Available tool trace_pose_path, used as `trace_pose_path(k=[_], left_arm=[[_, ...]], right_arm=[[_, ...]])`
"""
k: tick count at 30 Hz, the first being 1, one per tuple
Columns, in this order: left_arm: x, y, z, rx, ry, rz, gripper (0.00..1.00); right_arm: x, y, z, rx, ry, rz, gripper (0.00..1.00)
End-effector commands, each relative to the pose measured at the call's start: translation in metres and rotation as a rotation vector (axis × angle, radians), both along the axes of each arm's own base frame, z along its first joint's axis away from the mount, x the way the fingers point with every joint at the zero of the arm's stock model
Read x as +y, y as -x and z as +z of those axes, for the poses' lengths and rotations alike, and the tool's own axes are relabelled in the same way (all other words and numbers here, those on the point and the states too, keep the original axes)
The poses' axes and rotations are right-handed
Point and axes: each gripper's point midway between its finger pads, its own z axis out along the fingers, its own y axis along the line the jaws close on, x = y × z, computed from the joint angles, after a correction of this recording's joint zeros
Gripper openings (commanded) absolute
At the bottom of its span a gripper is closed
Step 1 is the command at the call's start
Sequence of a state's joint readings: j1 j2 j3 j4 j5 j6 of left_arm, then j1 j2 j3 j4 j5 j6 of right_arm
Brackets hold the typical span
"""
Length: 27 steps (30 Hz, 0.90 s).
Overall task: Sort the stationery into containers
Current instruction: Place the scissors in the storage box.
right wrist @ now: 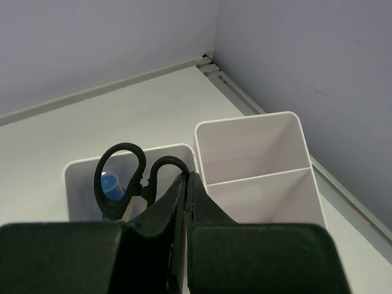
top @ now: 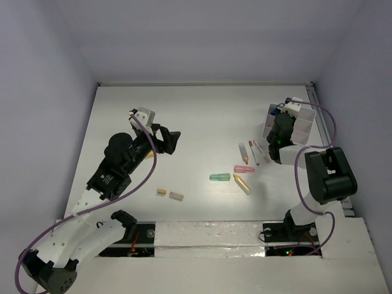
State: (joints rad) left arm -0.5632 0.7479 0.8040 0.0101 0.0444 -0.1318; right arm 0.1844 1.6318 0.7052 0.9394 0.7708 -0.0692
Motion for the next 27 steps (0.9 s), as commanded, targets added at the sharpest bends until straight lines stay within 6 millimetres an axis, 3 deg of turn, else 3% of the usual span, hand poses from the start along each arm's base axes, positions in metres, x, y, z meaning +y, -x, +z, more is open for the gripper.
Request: trace_pose_path(k=[1,2,3,9,12,15,17,20,22,23,24,27], left_arm=[[-0.002,0.001,0.012,-0.041,0.032,-0.010,0.77],[-0.002,0.001,0.013,-0.041,0.032,-0.010,0.77],[-0.002,0.001,0.013,-0.042,0.031,-0.009,0.77],[-0.003,0.002,0.012,-0.040,0.031,-0.016,0.77],[-0.003,0.002,0.012,-0.040,0.031,-0.016,0.77],[-0.003,0.002,0.014,-0.044,0.034,-0.016,0.77],[-0.003,0.002,0.013,-0.042,0.033,-0.018,0.77],[-0.001,0.001,0.014,-0.044,0.034,-0.010,0.77],[0.000,0.001,0.015,-0.047,0.037,-0.007,0.77],[0.000,0.001,0.015,-0.046,0.036,-0.006,0.77],[0.000,0.001,0.015,-0.048,0.036,-0.004,0.77],[0.000,0.002,0.015,-0.047,0.037,-0.007,0.77]], right_arm=[[-0.004,-0.004,0.017,-0.075,-0.046,-0.037,0.04],[-0.003,-0.005,0.016,-0.069,-0.050,-0.028,0.09],[-0.002,-0.004,0.015,-0.061,-0.059,-0.026,0.21],[0.003,-0.004,0.014,-0.030,-0.111,-0.006,0.48],[0.004,-0.001,0.017,-0.021,-0.130,-0.004,0.52],[0.008,0.006,0.031,-0.037,-0.162,0.025,0.54],[0.016,0.008,0.051,-0.070,-0.202,0.078,0.55],[0.028,0.014,0.057,-0.027,-0.240,0.148,0.55],[0.045,0.020,0.053,0.039,-0.291,0.239,0.48],[0.060,0.021,0.049,0.078,-0.319,0.321,0.41],[0.067,0.028,0.042,0.133,-0.346,0.349,0.27],[0.102,0.044,0.024,0.269,-0.397,0.502,0.07]])
